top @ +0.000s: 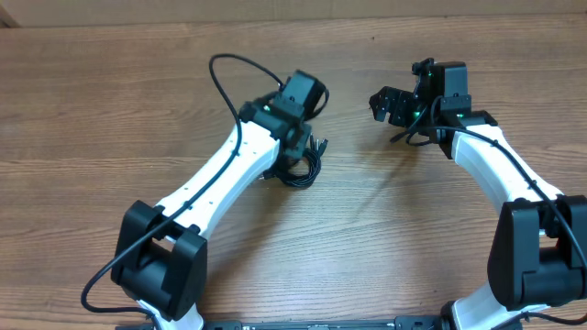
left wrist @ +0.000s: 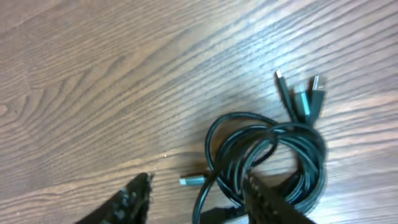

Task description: Untangle cables

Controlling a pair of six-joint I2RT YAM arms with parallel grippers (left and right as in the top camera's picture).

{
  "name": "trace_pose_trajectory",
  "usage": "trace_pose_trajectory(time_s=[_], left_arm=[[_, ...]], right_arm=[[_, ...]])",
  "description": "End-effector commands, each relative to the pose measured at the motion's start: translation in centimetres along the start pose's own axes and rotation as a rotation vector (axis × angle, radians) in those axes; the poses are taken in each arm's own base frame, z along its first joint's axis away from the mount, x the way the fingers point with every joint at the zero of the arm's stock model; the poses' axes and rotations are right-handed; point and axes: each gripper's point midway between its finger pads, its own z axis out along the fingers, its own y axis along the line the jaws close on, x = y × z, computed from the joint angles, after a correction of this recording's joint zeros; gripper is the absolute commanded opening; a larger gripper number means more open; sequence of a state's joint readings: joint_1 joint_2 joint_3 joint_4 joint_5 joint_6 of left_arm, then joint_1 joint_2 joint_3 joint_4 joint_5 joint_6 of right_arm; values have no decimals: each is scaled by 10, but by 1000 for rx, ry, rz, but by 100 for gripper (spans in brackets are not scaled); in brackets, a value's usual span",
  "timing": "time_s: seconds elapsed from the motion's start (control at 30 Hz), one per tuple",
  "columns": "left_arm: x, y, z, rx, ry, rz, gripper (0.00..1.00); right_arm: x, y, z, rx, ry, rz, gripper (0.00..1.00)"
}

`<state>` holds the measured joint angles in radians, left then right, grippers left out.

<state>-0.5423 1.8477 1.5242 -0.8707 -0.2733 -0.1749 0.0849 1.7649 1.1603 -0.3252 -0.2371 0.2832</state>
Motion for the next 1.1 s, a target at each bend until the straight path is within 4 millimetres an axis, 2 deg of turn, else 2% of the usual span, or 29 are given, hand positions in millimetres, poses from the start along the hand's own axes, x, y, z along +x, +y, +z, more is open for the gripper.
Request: trace_pose_trajectory(time_s=[0.0, 0.03, 0.07, 0.13, 0.17, 0.27, 0.4, 0.53, 0.67, 0.73, 0.8, 0.87, 1.07], left_arm=[[-23, -10, -20, 141, -29, -28, 52], [-24, -15, -25, 183, -25, -31, 50], [-25, -19, -28, 216, -21, -35, 44], [-22, -26, -30, 266, -2, -34, 10], [-18, -28, -31, 281, 14, -32, 4], [-6, -31, -26, 287, 67, -24, 4], [8, -38, -14, 305, 140, -11, 4], [15, -57, -2, 397, 180, 33, 5], [20, -71, 7, 467, 204, 74, 10], [25, -76, 13, 487, 218, 120, 16], [31, -83, 16, 519, 234, 166, 29], [35, -88, 17, 534, 243, 191, 36], [37, -90, 20, 494, 243, 218, 40]], right_arm=[[-18, 11, -10, -28, -44, 19, 95], [-17, 11, -10, -27, -42, 20, 94], [-17, 10, -10, -27, -40, 24, 93], [-16, 10, -10, -26, -38, 36, 88], [-16, 10, -10, -26, -37, 37, 84], [-14, 9, -10, -23, -30, 39, 70], [-12, 9, -10, -19, -21, 45, 33], [-12, 9, -10, -19, -20, 52, 4], [-12, 8, -10, -18, -18, 52, 4], [-12, 8, -10, -18, -19, 52, 4], [-12, 8, -10, -18, -19, 52, 5], [-12, 8, -10, -14, -21, 52, 5], [-17, -5, -11, 51, -48, 56, 4]])
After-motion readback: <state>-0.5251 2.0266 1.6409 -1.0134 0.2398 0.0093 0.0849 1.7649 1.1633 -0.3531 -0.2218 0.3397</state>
